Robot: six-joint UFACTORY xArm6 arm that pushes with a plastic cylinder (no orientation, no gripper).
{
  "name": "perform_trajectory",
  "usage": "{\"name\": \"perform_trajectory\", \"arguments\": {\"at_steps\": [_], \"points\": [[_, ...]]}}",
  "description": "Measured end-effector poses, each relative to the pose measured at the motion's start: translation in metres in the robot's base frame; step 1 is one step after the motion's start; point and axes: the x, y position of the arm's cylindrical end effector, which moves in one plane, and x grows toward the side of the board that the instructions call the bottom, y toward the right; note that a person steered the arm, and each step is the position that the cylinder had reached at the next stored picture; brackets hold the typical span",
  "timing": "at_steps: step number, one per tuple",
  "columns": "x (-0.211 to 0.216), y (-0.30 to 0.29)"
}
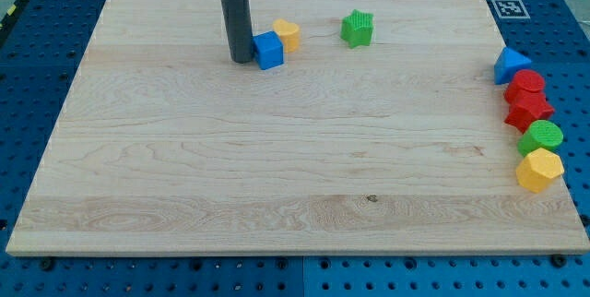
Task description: Push the blue cube to the center
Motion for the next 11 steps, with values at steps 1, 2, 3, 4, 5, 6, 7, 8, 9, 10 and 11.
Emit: {"name": "perform_trajectory", "arguments": {"at_steps": [1, 2, 3, 4, 5, 6, 7, 8, 9, 10, 11], "points": [[-0.024, -0.024], [-0.035, -0.012], [-0.029, 0.044], [-0.003, 0.055], [0.017, 0.043], [0.023, 0.024], [0.059, 0.029], [0.079, 0.04], [0.108, 0.04], [0.135, 0.049], [0.101, 0.065]]}}
